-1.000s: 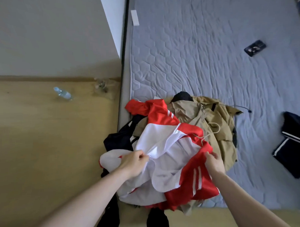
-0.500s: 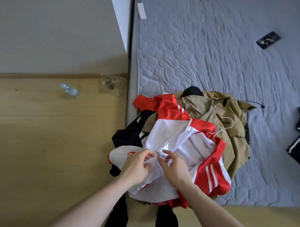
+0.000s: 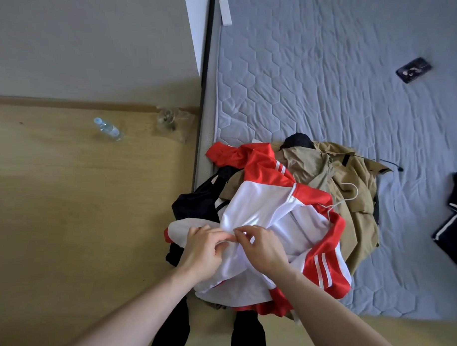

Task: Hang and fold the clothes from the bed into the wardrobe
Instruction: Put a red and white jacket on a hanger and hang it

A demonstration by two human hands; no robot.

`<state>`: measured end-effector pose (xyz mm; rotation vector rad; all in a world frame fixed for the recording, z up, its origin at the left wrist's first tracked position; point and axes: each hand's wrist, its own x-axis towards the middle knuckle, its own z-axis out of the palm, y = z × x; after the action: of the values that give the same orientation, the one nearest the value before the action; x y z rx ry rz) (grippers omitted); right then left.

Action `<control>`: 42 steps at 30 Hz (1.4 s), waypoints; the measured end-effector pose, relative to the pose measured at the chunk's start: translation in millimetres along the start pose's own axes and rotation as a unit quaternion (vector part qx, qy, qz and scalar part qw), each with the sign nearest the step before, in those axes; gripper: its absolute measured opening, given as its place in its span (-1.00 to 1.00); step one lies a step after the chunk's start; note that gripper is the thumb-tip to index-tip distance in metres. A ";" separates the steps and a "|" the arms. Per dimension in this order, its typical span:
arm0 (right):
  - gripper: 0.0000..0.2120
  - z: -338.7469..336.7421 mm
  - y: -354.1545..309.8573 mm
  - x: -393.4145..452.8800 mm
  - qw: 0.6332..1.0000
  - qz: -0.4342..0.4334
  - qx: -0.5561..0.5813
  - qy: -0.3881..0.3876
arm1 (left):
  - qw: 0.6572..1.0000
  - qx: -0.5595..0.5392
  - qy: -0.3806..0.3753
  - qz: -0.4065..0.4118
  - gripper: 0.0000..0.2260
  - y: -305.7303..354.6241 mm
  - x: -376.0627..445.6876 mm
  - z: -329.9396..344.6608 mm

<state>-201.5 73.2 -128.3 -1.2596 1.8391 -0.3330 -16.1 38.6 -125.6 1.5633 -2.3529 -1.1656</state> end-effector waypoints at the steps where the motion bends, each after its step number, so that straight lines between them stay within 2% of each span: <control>1: -0.80 -0.5 -1.8 1.0 1.000 0.015 0.015 0.000 | 1.000 0.000 0.003 0.006 -0.70 0.7 -1.0 -0.2; 3: -0.87 -3.1 -2.2 4.5 0.998 0.045 0.044 -0.003 | 1.000 -0.004 0.010 0.008 -0.75 1.2 -3.2 -1.5; 7: -0.87 -9.1 0.0 7.9 0.998 0.019 0.037 -0.051 | 0.999 -0.028 0.040 -0.002 -0.86 -1.5 -8.8 -5.5; 11: -0.85 -13.1 -4.0 7.1 0.994 -0.005 0.020 -0.108 | 0.997 -0.045 0.054 -0.019 -0.77 -5.5 -14.8 -6.7; 14: -0.87 -15.8 -6.9 6.9 0.996 -0.017 0.015 -0.085 | 0.997 -0.050 0.036 -0.036 -0.78 -10.6 -14.9 -5.2; 18: -0.94 -15.6 -10.3 -0.5 0.999 -0.019 0.044 -0.015 | 0.997 -0.056 0.020 -0.056 -0.78 -13.8 -9.6 -7.9; 26: -0.82 -15.5 -12.1 -17.3 0.989 0.060 0.101 0.088 | 0.999 0.020 0.039 0.012 -0.63 -2.6 7.0 -22.2; 29: -0.81 -18.7 -12.7 -17.1 0.990 0.081 0.085 0.079 | 0.999 0.032 0.027 0.016 -0.62 -0.1 11.9 -21.1; 35: -0.86 -22.3 -18.4 -9.6 0.998 0.051 0.024 0.032 | 0.999 0.027 0.029 -0.001 -0.63 -3.6 10.7 -23.1; 38: -0.76 -22.1 -14.5 -11.6 0.999 0.051 0.015 -0.004 | 0.999 0.025 0.022 -0.013 -0.69 -3.8 3.8 -21.9; 42: -0.79 -29.6 -4.2 -9.2 0.998 0.061 -0.002 -0.014 | 0.998 0.058 0.006 -0.014 -0.73 -2.8 -2.3 -19.8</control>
<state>-220.4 72.2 -103.5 -1.1436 1.8838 -0.2449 -3.9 29.2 -112.6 1.6377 -2.4387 -1.0381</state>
